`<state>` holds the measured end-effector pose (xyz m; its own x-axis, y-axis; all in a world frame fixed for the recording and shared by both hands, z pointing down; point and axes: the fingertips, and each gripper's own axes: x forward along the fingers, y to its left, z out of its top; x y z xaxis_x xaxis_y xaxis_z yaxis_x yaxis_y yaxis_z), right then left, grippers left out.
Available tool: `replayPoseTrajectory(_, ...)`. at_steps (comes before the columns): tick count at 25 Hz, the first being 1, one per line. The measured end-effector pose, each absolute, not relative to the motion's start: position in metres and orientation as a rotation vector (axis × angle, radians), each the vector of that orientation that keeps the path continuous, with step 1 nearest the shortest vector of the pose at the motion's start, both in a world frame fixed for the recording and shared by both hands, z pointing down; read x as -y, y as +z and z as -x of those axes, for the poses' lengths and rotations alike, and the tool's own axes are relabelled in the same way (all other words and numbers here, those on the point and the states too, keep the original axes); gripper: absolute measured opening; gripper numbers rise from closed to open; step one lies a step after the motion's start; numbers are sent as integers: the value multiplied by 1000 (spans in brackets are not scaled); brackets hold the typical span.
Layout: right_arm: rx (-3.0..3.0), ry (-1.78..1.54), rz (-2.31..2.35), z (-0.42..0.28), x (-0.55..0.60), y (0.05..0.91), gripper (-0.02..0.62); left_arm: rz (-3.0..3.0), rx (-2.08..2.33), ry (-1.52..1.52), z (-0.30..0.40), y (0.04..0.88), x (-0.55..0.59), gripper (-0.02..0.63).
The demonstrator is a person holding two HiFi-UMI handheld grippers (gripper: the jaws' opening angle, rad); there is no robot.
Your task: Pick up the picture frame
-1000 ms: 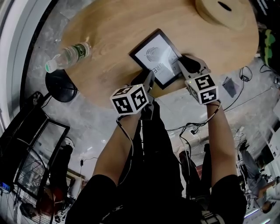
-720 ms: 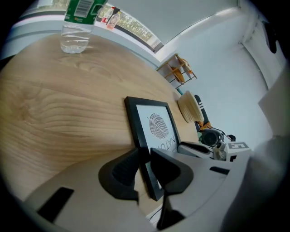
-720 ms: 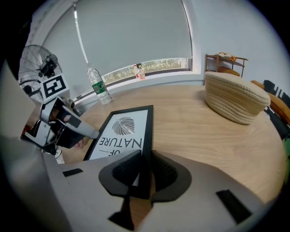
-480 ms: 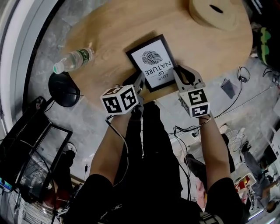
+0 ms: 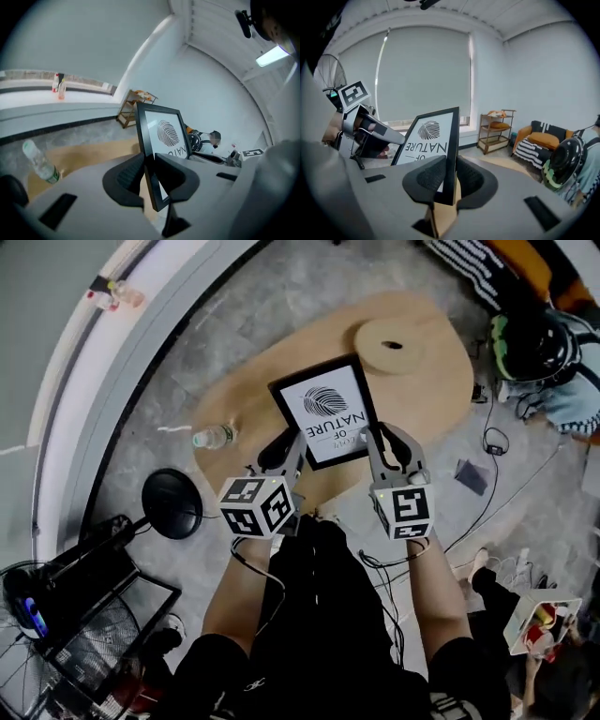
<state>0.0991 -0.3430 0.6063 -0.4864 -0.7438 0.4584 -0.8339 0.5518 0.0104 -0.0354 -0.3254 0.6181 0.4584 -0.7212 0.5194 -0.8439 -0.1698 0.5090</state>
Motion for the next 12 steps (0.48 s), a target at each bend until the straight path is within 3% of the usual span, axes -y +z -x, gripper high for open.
replayPoseTrajectory(12, 2541, -233, -1510, -61, 295, 262, 86, -2303, 1438, -74, 74, 283, 285, 81)
